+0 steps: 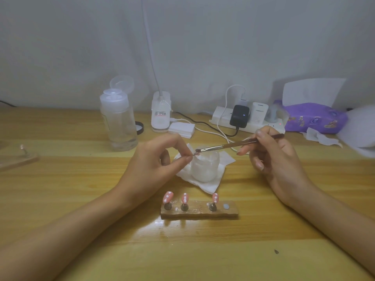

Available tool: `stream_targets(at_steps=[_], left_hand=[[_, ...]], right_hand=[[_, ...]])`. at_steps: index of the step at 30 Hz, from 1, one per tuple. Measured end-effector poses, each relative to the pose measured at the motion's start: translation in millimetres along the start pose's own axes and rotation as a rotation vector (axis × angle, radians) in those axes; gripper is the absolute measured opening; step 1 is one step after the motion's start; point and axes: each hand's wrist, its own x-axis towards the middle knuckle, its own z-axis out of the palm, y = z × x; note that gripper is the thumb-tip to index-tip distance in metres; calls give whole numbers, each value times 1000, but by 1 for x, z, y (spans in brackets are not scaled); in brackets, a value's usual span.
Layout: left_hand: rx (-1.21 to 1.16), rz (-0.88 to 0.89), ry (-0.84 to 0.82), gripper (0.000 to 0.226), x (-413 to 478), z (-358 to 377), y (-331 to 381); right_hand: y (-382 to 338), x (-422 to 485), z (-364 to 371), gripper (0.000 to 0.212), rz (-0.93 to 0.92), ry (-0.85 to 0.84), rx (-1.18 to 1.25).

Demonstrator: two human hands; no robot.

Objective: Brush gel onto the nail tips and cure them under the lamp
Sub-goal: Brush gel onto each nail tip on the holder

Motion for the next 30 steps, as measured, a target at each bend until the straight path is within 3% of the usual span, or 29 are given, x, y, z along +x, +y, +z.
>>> stream_targets(at_steps=[30], left_hand=[[-95,-50,-17,12,0,-2,3]], right_hand=[[-2,-2,2,22,-21,45,-12]])
